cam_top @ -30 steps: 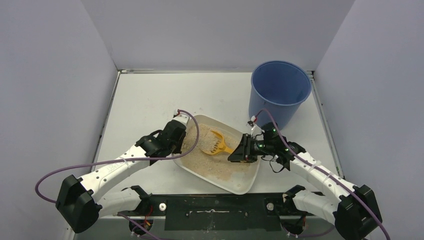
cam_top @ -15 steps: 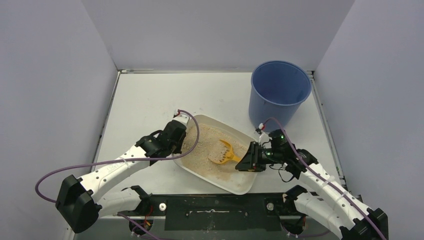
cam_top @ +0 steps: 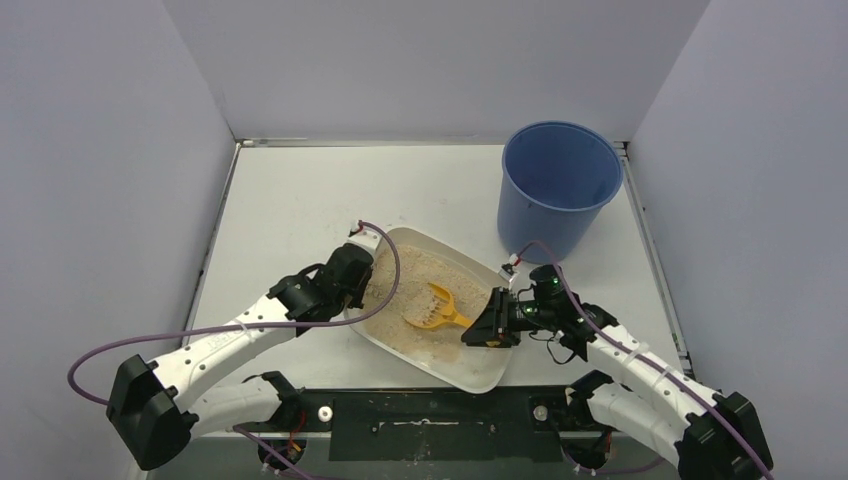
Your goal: Clean the litter box
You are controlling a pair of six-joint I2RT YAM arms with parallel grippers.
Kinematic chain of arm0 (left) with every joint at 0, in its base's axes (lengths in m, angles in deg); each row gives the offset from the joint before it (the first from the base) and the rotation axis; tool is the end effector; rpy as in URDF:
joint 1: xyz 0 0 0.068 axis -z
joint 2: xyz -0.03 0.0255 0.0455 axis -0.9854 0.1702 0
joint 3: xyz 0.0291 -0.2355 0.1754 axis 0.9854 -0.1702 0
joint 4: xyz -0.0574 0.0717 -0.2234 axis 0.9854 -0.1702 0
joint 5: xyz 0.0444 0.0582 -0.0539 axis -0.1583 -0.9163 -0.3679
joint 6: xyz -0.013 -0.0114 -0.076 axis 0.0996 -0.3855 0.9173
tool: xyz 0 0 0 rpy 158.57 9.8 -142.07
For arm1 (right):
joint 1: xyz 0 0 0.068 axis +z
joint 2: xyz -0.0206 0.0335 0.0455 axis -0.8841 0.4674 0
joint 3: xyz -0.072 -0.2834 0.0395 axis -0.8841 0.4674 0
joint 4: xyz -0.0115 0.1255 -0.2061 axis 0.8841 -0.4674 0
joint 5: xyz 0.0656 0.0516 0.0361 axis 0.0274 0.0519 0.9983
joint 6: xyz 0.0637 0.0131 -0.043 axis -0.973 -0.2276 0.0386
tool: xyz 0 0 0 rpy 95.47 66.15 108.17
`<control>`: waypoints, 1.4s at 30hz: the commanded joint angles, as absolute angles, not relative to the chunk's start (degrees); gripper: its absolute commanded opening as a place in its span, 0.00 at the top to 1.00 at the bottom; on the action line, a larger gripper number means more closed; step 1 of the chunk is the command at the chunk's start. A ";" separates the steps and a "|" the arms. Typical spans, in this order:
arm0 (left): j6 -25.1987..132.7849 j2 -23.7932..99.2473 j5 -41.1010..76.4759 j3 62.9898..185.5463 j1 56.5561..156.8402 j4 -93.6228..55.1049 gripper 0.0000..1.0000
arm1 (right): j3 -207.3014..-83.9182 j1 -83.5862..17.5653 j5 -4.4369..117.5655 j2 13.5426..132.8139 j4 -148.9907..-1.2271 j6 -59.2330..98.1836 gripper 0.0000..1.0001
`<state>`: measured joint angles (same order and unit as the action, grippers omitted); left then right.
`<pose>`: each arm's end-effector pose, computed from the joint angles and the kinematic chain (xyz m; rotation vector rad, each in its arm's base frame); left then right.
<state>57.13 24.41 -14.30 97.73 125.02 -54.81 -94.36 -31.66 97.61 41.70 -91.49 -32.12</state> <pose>0.1637 -0.1249 0.2580 0.4303 2.3068 0.0010 0.1033 0.1189 0.2117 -0.1224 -2.6656 -1.6569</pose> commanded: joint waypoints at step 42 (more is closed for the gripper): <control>59.74 16.65 -12.31 98.20 127.35 -48.66 1.00 | -87.96 -28.65 95.77 62.50 -29.46 -38.47 1.00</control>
